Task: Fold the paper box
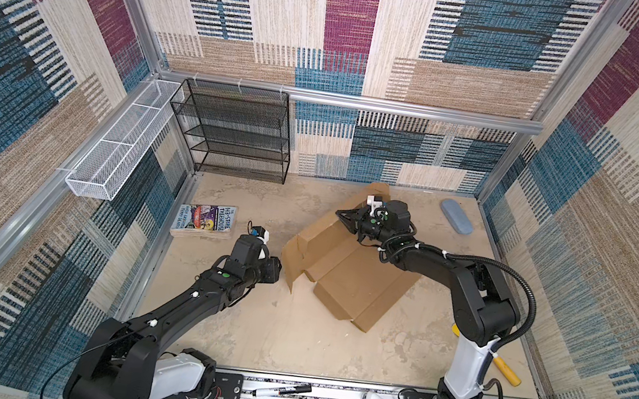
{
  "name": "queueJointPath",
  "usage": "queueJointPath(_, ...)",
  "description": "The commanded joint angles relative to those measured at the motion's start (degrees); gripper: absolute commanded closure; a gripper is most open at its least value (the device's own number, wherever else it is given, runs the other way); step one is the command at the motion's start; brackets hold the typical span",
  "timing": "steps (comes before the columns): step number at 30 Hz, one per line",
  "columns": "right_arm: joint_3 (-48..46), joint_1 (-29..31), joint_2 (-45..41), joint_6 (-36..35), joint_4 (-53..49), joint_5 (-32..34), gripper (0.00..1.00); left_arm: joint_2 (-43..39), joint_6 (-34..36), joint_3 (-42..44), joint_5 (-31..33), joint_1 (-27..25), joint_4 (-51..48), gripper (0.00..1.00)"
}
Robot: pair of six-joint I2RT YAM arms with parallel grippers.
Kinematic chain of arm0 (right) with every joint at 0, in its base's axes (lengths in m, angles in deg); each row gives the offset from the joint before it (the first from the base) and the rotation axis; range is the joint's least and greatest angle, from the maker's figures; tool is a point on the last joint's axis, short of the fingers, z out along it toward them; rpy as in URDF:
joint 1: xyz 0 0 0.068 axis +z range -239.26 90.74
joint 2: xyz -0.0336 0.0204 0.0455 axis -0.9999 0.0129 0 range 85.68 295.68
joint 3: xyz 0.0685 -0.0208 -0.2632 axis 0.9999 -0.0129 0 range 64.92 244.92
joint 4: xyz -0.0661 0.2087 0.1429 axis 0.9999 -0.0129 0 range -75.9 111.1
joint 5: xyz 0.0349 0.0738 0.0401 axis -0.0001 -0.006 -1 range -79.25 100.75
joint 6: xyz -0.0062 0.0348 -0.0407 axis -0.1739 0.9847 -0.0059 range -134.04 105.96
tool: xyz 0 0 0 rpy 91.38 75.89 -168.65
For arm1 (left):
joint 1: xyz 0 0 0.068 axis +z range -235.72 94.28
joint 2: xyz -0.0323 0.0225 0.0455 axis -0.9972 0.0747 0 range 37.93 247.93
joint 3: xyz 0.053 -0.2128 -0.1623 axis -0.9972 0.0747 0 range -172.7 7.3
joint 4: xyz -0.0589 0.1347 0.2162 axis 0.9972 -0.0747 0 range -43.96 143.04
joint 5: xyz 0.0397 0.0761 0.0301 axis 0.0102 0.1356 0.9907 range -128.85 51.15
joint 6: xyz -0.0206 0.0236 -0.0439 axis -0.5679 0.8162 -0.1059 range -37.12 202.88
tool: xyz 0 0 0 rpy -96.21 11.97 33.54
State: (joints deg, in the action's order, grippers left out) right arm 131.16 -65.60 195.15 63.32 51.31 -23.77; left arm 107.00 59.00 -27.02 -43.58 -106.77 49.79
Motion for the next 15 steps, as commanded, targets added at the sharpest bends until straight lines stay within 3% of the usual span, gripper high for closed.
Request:
queueJointPath(1, -0.44, 0.03, -0.26, -0.79, 3.69, -1.6, 0.95, 0.5, 0.5, -0.78, -1.38, -2.15, 3.34, 0.48)
queueJointPath(15, -1.89, -0.22, -0.46, -0.65, 5.76, -2.47, 0.95, 7.28, -0.38, -4.03, 4.67, -12.31, 7.46, 0.48)
